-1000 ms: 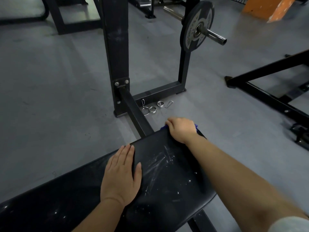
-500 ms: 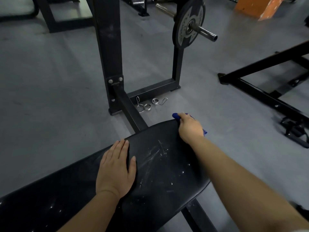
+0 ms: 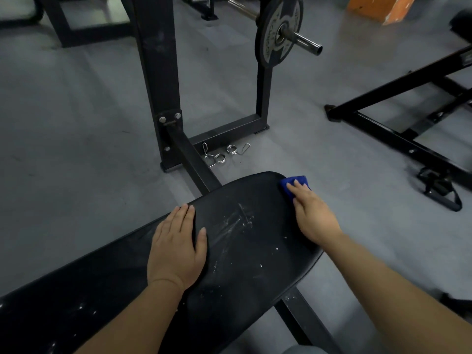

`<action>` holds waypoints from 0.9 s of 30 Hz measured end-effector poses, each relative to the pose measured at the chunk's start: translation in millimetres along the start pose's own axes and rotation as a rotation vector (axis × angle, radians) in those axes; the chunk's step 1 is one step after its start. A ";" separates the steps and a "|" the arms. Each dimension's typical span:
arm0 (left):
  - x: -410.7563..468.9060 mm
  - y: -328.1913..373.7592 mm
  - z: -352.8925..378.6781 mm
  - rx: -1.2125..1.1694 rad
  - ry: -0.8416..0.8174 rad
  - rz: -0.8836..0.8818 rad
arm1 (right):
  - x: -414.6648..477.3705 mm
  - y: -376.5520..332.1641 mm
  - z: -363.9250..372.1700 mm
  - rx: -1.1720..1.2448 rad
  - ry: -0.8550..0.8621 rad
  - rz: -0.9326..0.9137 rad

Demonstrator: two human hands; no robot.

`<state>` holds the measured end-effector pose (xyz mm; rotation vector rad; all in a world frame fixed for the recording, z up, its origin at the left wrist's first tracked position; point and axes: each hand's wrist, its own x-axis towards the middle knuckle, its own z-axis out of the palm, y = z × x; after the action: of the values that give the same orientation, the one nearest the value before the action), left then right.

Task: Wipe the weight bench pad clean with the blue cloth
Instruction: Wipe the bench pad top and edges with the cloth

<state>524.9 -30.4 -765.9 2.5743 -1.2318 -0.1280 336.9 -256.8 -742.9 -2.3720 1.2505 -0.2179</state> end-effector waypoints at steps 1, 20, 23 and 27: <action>0.1 -0.2 -0.1 0.001 0.004 0.002 | 7.6 -7.4 2.1 0.030 0.032 0.101; -0.1 0.6 -4.0 -0.025 0.017 0.020 | -38.2 -33.3 24.5 0.015 0.111 0.084; -0.2 0.9 -4.0 -0.013 0.008 0.021 | -66.6 -56.3 43.3 -0.047 0.116 0.013; 0.0 1.4 -4.4 -0.003 0.003 0.020 | -83.3 -24.1 19.4 0.094 -0.132 -0.249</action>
<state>524.7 -30.3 -761.3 2.5574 -1.2553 -0.1222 313.3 -171.1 -743.5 -2.4136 0.8654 -0.1891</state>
